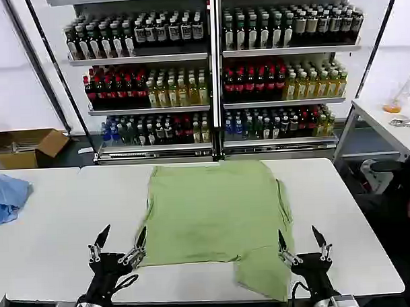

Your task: Fold and organize the clothes.

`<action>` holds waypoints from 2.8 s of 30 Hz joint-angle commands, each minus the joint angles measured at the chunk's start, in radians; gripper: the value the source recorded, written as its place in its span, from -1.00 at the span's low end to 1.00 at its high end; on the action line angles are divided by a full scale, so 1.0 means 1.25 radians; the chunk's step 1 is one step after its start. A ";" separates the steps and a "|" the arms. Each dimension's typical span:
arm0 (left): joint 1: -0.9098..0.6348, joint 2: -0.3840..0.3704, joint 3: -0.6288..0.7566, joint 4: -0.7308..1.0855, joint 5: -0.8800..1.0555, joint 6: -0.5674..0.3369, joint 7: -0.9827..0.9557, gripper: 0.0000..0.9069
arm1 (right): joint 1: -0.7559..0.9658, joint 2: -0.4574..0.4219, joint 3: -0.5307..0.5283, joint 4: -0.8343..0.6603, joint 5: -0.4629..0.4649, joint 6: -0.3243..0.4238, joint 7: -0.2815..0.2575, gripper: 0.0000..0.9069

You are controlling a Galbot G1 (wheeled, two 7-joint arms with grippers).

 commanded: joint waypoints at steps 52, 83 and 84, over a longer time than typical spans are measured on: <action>-0.133 0.114 0.048 0.205 -0.124 0.173 0.017 -0.96 | -0.111 0.079 -0.100 -0.005 -0.077 -0.011 0.042 -1.00; -0.277 0.204 0.104 0.244 -0.106 0.188 0.019 -0.96 | 0.200 -0.156 0.011 -0.084 0.106 -0.007 0.038 -1.00; -0.289 0.203 0.115 0.260 -0.099 0.189 0.018 -0.96 | 0.222 -0.160 0.003 -0.097 0.106 -0.012 0.038 -1.00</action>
